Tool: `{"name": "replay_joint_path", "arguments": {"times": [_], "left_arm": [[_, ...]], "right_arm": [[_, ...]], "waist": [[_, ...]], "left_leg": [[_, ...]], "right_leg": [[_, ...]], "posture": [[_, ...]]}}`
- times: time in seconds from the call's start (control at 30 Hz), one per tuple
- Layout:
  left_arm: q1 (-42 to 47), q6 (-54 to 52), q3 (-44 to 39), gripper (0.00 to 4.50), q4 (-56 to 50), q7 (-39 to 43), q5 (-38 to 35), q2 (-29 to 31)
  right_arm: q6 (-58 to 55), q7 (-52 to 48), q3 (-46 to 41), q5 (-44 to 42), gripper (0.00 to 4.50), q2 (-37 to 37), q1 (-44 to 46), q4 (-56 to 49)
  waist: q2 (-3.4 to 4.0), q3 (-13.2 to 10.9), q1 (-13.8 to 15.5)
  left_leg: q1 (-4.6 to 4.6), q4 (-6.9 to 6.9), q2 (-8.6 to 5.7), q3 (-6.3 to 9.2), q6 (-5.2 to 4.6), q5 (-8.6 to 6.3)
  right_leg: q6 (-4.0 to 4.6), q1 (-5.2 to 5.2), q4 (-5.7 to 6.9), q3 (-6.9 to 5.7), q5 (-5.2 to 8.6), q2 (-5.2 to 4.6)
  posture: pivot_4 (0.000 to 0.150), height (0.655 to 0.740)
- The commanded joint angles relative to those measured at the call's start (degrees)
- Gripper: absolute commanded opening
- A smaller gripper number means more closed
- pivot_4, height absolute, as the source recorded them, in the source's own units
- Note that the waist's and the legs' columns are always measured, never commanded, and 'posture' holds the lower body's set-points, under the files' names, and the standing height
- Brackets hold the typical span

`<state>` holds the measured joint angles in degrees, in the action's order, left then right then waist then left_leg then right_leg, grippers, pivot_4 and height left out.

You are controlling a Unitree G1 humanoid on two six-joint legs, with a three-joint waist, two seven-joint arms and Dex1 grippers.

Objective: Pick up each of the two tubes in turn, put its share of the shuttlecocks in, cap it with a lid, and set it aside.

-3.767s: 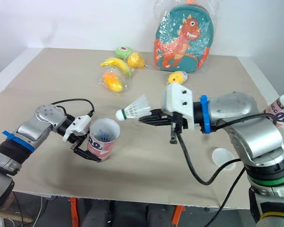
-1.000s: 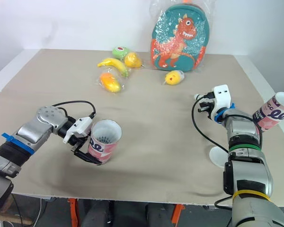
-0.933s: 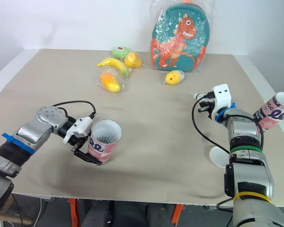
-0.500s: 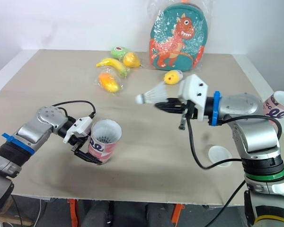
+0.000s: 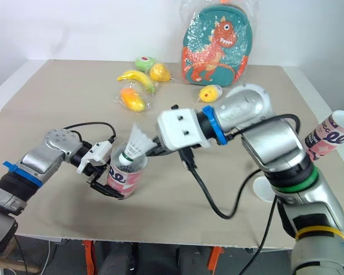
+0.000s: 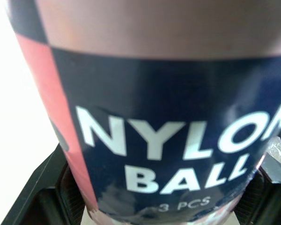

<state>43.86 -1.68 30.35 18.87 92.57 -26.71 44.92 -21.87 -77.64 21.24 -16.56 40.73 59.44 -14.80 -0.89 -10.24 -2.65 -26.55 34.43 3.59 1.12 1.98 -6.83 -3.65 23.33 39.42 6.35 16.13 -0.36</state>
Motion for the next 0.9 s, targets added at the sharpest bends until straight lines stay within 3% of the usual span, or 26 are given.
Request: {"name": "replay_joint_path", "arguments": {"times": [0.03,0.2,0.47,0.77,0.9], "left_arm": [[0.3,-0.2,-2.2,3.67,-1.5,-0.1,-0.4,0.0],[0.4,-0.1,-2.1,3.67,-1.3,-0.1,-0.2,-0.3],[1.6,1.0,-1.3,3.67,0.2,-0.1,0.0,-0.8],[1.8,0.9,-1.4,3.67,0.7,-0.1,0.0,-1.1],[1.1,-1.0,-2.6,3.67,-0.2,-0.1,-1.6,-1.7]], "right_arm": [[-2.3,-2.0,-2.0,-2.4,2.13,-0.7,3.0,0.6],[-10.8,-4.0,-7.0,-11.3,3.98,0.1,2.9,0.3],[-11.0,-2.2,-6.7,-10.1,3.98,-3.7,4.1,7.0],[-9.2,-7.4,-2.3,-6.5,0.03,-5.2,7.6,11.1],[-9.5,-9.8,-1.2,-6.6,0.03,-5.6,8.2,11.4]], "waist": [[0.0,0.0,0.0],[-0.01,0.0,0.1],[-0.01,0.0,-0.1],[-0.01,0.0,-0.1],[-0.01,0.0,-0.1]], "left_leg": [[0.0,0.0,0.0,0.0,0.0,0.0],[-0.03,0.0,-0.02,0.06,0.0,0.0],[-0.01,0.06,0.01,0.05,-0.01,0.0],[-0.03,0.03,-0.01,0.08,0.0,0.0],[-0.03,0.03,-0.01,0.08,0.0,0.0]], "right_leg": [[0.0,0.0,0.0,0.0,0.0,0.0],[0.09,-0.04,0.0,-0.03,-0.02,-0.02],[0.08,-0.02,0.03,-0.06,-0.09,0.01],[0.13,-0.01,0.05,-0.06,-0.04,0.03],[0.14,-0.01,0.05,-0.06,-0.03,0.02]], "posture": [[0.15,0.74],[0.15,0.74],[0.15,0.74],[0.15,0.74],[0.15,0.74]]}}
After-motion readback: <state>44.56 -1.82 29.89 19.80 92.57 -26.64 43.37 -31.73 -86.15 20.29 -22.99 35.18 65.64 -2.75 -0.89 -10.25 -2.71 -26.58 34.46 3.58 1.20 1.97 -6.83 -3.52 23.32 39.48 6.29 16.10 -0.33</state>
